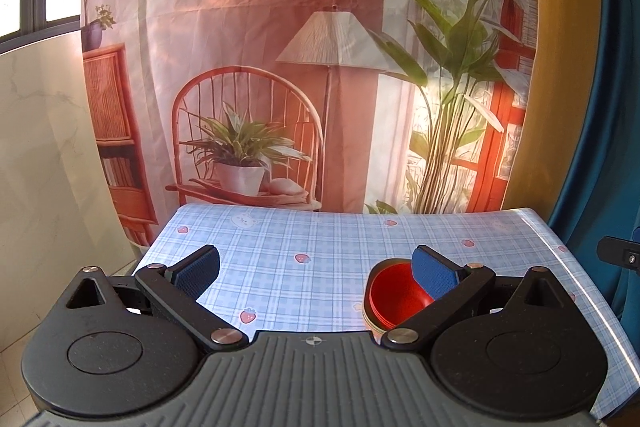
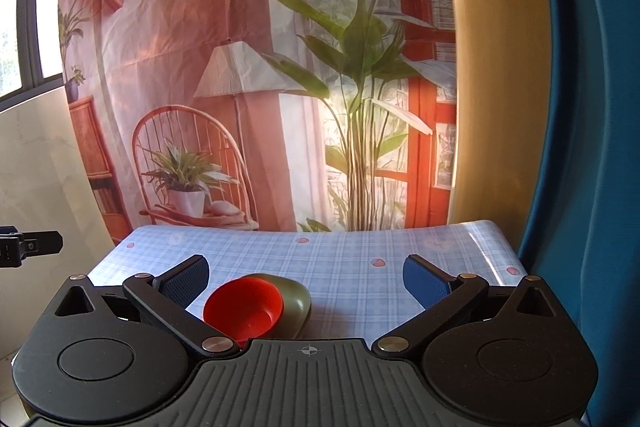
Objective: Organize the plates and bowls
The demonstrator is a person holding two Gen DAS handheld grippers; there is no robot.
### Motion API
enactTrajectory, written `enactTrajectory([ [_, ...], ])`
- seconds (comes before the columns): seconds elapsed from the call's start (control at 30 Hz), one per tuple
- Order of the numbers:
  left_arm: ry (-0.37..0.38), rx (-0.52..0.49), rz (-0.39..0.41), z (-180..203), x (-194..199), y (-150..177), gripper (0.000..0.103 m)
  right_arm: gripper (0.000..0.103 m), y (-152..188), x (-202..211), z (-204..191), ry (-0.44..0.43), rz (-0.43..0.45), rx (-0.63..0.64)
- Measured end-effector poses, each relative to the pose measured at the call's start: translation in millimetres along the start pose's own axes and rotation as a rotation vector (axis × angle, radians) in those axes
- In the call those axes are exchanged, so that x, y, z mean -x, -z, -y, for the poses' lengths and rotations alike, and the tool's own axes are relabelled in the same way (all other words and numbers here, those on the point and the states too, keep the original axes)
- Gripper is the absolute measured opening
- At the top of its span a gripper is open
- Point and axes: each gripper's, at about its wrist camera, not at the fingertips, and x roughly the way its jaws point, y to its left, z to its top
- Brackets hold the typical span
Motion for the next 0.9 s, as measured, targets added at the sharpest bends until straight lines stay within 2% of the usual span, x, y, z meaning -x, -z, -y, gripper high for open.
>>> enactTrajectory([
  [0.9,0.028,-0.019,-0.031,6.7,1.7,6.9,0.103,0.103,3.9,-3.2,-8.3,-0.013,-0.012,0.019],
])
